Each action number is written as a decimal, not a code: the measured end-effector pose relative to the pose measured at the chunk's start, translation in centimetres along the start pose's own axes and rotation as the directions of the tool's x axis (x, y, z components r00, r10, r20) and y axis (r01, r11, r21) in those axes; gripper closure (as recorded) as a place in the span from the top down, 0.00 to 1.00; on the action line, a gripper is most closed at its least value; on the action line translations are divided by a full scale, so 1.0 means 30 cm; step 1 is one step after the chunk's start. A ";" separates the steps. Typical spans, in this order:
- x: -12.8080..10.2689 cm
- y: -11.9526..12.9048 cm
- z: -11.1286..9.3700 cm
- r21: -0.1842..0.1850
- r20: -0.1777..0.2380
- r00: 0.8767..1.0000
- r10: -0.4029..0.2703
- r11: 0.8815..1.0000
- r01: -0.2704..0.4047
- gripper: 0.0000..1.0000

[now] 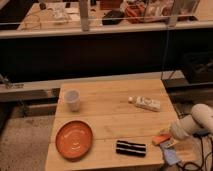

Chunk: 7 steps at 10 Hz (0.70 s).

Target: Place the pepper on the white sponge

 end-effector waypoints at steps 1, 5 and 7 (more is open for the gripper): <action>0.000 -0.002 0.000 0.001 0.000 1.000 -0.001 1.000 0.001 0.40; -0.001 -0.007 0.003 0.003 0.000 1.000 -0.002 1.000 0.002 0.40; -0.002 -0.008 0.004 0.003 0.000 1.000 -0.003 1.000 0.003 0.40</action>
